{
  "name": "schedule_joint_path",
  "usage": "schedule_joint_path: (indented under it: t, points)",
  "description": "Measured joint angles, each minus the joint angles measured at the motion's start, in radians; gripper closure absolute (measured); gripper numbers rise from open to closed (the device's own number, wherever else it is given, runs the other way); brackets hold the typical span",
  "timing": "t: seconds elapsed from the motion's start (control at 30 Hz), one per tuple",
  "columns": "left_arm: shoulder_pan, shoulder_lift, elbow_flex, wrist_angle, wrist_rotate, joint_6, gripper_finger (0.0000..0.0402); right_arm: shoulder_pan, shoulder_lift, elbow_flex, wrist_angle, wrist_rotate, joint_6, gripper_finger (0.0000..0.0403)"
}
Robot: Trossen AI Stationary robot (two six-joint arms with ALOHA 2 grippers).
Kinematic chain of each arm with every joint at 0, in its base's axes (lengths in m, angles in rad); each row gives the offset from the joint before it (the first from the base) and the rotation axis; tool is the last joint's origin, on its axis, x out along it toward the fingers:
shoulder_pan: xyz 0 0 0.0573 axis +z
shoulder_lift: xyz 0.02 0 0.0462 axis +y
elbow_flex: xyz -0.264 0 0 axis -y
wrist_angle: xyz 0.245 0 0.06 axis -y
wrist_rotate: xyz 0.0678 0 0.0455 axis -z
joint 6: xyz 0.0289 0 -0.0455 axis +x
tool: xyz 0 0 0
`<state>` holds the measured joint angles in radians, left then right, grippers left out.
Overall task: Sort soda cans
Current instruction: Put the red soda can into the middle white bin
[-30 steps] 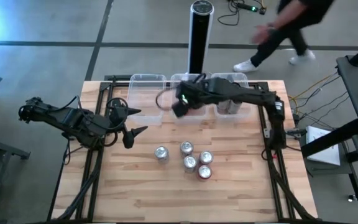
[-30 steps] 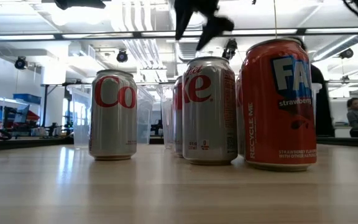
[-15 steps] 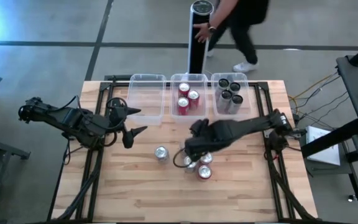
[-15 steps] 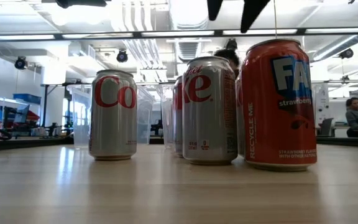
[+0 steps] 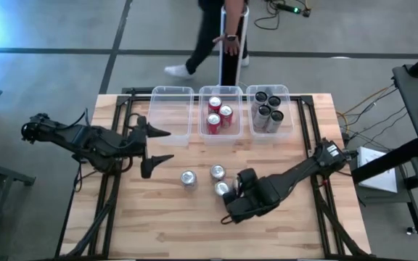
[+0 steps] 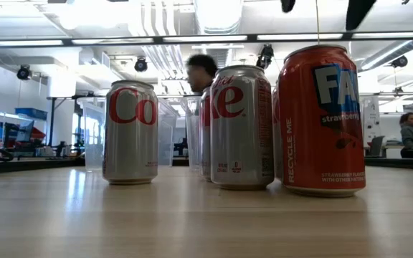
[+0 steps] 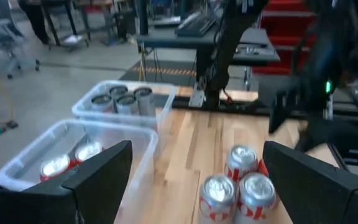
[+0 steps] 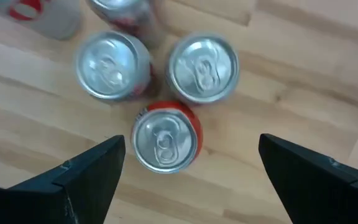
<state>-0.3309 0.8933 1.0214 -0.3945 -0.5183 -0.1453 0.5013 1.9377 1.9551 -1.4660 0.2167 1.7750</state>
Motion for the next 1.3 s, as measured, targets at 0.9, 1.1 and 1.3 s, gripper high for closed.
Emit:
schedule_joint_path:
  t: [0.9, 1.1, 1.3]
  points:
    - [0.001, 0.036, 0.024, 0.036, -0.006, -0.014, 0.0056, -0.010, 0.000, -0.231, 0.229, -0.015, -0.022, 0.0039]
    - [0.001, 0.035, 0.031, 0.016, -0.006, -0.004, 0.0056, -0.006, -0.010, -0.224, 0.218, -0.020, -0.209, 0.0039]
    - [0.001, 0.034, 0.031, -0.023, -0.006, -0.008, 0.0056, 0.017, -0.013, -0.224, 0.215, -0.133, -0.690, 0.0039]
